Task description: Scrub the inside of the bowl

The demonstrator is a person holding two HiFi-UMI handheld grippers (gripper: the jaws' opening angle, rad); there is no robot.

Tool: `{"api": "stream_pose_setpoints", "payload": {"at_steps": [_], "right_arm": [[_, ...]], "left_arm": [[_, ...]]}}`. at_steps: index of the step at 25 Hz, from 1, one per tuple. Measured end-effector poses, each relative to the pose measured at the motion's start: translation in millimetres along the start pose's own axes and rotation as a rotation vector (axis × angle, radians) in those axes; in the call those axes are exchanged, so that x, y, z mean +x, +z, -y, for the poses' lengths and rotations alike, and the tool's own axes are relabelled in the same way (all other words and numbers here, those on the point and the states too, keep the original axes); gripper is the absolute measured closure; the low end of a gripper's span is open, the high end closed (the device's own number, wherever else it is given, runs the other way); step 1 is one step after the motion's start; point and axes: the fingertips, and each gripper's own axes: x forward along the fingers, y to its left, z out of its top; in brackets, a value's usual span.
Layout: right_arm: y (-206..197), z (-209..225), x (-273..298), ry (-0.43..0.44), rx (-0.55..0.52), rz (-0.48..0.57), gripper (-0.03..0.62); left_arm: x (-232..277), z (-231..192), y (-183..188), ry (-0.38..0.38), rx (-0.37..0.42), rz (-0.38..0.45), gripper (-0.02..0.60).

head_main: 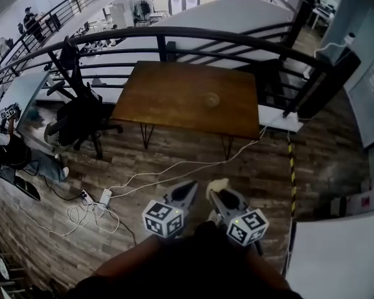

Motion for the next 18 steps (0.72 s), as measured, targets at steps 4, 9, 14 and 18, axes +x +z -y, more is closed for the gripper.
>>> {"api": "stream_pose_setpoints", "payload": {"at_steps": [4, 9, 14, 18], "right_arm": [[28, 58, 3, 0.016, -0.003, 0.008, 0.514], [57, 126, 2, 0.031, 0.004, 0.009, 0.514], [78, 175, -5, 0.057, 0.01, 0.017, 0.514], [89, 197, -3, 0.079, 0.025, 0.026, 0.514]], "left_arm": [[56, -7, 16, 0.036, -0.013, 0.008, 0.583], [121, -6, 42, 0.071, -0.014, 0.03, 0.583], [165, 2, 58, 0.108, -0.006, 0.05, 0.583], [185, 2, 68, 0.133, 0.001, 0.048, 0.583]]}}
